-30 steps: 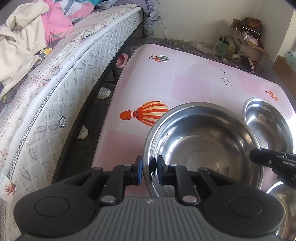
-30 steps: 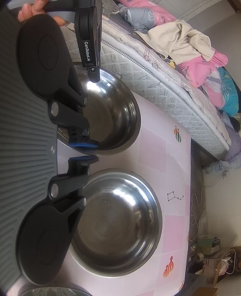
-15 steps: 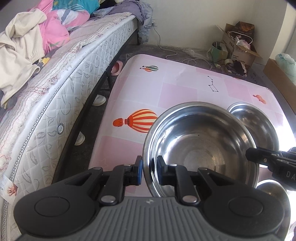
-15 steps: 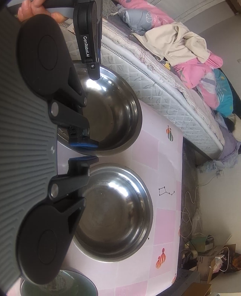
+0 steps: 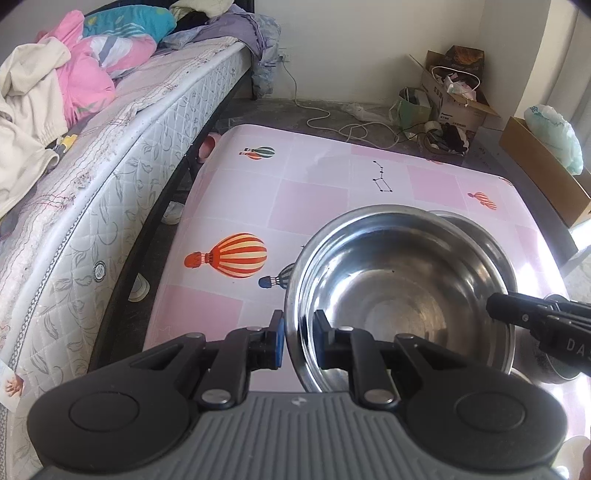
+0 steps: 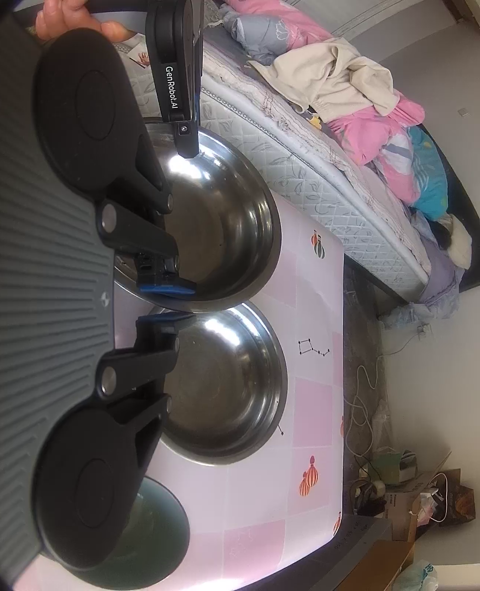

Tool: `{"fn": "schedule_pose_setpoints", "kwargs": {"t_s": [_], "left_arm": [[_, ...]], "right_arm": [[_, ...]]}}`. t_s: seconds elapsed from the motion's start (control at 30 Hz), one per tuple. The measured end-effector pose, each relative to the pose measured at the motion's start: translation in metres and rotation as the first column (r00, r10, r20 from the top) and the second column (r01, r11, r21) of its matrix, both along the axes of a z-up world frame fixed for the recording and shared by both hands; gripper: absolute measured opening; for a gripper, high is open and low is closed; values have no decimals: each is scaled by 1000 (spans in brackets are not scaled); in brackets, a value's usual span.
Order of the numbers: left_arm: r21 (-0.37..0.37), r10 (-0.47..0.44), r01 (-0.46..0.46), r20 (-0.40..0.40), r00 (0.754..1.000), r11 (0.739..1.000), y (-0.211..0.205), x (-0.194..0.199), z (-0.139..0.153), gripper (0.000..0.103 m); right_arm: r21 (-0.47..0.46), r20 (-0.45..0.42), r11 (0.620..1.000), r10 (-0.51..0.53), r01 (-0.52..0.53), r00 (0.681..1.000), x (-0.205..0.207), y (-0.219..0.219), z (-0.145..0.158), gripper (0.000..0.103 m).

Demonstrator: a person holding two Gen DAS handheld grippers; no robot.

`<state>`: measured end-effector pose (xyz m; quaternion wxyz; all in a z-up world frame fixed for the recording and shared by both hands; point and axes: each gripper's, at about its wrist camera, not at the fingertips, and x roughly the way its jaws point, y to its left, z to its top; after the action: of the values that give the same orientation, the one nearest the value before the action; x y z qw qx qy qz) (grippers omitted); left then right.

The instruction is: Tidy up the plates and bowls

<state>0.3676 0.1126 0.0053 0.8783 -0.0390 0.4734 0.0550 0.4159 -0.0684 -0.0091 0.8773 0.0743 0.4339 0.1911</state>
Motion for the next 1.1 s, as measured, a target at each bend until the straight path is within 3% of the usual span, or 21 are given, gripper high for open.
{"fn": "schedule_pose_setpoints", "kwargs": {"t_s": [0.53, 0.87, 1.1], "left_arm": [[8, -68, 69, -27, 997, 998, -56, 29, -6, 17], [15, -95, 96, -29, 995, 995, -86, 68, -14, 17], [30, -96, 98, -53, 994, 995, -100, 95, -32, 17]], "right_arm": [[13, -3, 997, -78, 78, 997, 10, -59, -2, 12], [-15, 8, 992, -127, 127, 992, 47, -89, -3, 13], [-59, -15, 988, -144, 143, 989, 84, -95, -23, 13]]}}
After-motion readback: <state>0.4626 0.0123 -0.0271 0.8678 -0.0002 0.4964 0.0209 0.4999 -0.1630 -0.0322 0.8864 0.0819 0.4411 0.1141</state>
